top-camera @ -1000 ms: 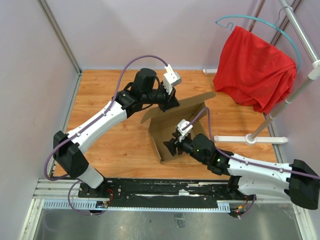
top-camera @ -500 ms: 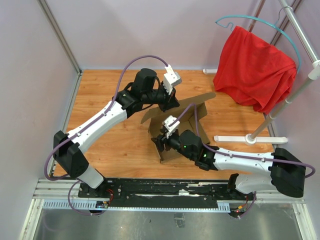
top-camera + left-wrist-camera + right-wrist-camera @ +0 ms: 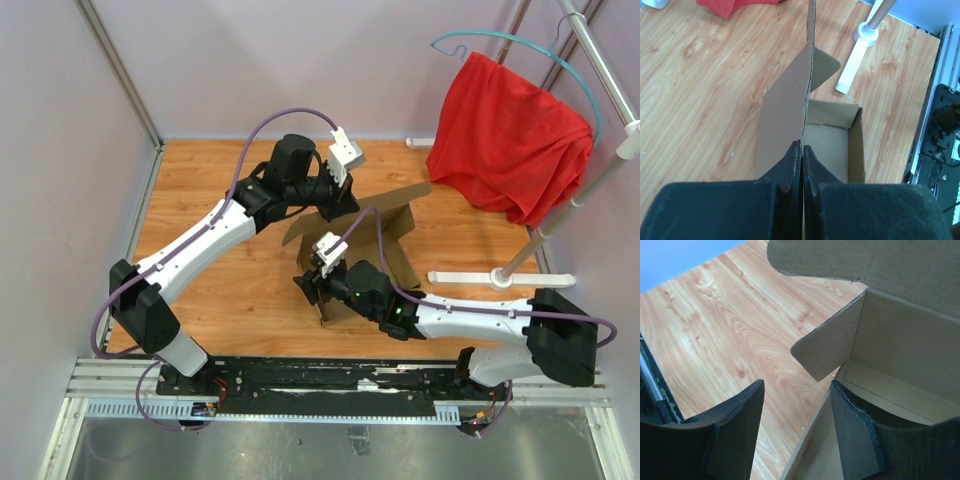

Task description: Fold the paper box

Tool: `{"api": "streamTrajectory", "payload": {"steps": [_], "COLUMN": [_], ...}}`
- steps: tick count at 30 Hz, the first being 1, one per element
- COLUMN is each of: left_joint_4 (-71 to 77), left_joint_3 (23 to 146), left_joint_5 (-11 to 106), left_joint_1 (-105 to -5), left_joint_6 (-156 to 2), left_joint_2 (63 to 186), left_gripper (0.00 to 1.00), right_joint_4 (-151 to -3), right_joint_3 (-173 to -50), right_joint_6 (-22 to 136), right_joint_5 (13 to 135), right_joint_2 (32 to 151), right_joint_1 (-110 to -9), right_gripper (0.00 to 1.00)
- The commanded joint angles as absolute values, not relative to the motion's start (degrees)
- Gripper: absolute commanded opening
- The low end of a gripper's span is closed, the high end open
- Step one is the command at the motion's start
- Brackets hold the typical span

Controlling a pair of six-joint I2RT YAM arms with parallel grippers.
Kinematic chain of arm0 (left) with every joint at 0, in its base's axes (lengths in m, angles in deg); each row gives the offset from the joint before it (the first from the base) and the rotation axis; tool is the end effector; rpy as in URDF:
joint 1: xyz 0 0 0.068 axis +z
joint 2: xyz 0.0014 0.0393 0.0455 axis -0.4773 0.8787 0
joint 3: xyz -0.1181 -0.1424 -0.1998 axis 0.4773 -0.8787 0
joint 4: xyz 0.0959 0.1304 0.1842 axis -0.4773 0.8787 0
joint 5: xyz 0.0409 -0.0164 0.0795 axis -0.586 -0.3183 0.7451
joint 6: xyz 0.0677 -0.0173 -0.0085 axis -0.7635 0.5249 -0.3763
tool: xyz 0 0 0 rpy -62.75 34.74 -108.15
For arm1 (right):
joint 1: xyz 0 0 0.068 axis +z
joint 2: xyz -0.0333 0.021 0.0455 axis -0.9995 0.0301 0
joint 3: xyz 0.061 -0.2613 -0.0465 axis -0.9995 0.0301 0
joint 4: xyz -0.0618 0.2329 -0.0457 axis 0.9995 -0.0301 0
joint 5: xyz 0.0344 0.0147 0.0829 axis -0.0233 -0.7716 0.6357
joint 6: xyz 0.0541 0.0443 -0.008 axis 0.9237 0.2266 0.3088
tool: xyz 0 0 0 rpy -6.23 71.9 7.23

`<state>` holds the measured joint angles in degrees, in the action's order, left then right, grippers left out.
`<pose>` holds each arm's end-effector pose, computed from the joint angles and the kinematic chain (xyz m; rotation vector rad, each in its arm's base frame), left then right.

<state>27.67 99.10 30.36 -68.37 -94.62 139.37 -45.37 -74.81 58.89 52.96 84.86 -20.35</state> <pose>0.2638 -0.2523 0.3673 1.0678 1.7807 -0.8137 0.1250 0.2723 0.2713 -0.6825 1.5786 0.8160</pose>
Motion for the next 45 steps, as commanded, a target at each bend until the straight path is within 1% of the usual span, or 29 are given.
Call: {"api": "streamTrajectory", "payload": {"steps": [1,10,15,21,29,45], "left_joint_4": [30.4,30.7,30.9,31.5,32.4,33.8], "left_joint_3": [100.4,100.5,100.2,100.3,100.8,100.6], "left_joint_5": [31.8,31.6,31.1,30.7,30.8,28.2], "left_joint_1": [-68.6,-68.6,-68.6,-68.6,-68.5,-68.4], "left_joint_6": [-94.1,-94.3,-94.5,-94.7,-94.7,-95.5], "left_joint_2": [140.4,140.4,140.5,140.3,140.2,139.9], "left_gripper": [0.0,0.0,0.0,0.0,0.0,0.0], "right_joint_4": [-43.6,-43.4,-43.3,-43.3,-42.3,-41.4], "right_joint_3": [-77.7,-80.4,-80.4,-80.2,-80.0,-78.1], "right_joint_6": [59.5,61.0,59.7,57.7,56.7,55.5], "right_joint_5": [45.0,35.8,31.5,29.5,28.1,31.4], "right_joint_2": [87.4,90.7,89.8,88.8,88.0,87.9], "right_joint_1": [-18.8,-18.8,-18.8,-18.8,-19.3,-22.0], "right_gripper": [0.56,0.48,0.48,0.48,0.49,0.49]}}
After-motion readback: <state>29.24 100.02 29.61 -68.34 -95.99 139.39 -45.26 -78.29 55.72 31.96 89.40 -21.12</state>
